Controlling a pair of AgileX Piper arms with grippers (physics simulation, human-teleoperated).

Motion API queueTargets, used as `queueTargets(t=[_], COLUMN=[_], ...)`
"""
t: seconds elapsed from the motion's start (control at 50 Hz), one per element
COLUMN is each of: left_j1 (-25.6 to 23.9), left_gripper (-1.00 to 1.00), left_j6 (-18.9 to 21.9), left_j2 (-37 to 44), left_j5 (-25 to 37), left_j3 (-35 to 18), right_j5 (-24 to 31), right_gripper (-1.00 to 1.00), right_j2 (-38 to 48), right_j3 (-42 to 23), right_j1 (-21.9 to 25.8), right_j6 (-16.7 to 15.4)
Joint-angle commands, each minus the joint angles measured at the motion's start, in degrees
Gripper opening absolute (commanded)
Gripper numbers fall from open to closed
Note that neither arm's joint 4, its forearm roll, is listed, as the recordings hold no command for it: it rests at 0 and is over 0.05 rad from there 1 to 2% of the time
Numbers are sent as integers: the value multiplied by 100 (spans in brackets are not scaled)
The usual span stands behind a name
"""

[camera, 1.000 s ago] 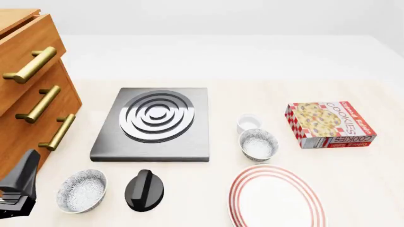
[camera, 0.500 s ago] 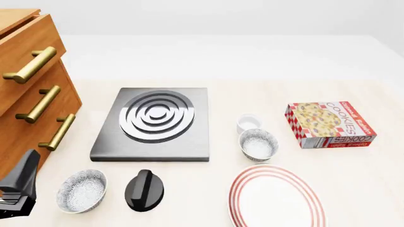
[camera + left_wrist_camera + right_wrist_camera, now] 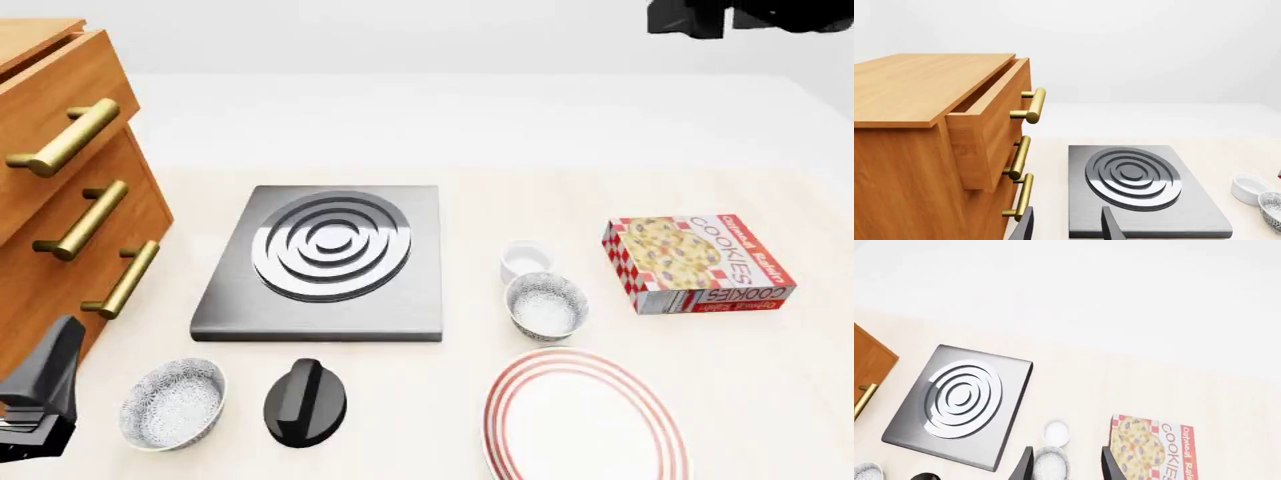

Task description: Pick the akita bowl between the plate and the ramekin and place it on the plate.

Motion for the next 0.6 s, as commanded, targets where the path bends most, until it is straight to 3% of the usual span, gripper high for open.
queueTargets(t=[0.02, 0.12, 0.3, 0.6], left_j1=[0, 0, 0, 0], left_gripper=[100, 100, 100, 100], left_j6=[0, 0, 0, 0], left_j2=[0, 0, 0, 0], left_j5=[0, 0, 0, 0], left_j3=[0, 0, 0, 0], right_j5=[-116, -234, -483, -879], right_gripper=[100, 100, 100, 100], right_j2=[252, 291, 504, 955], right_j3=[226, 392, 701, 1148], right_j1=[-11, -11, 1, -302], right_j6=[24, 34, 398, 327])
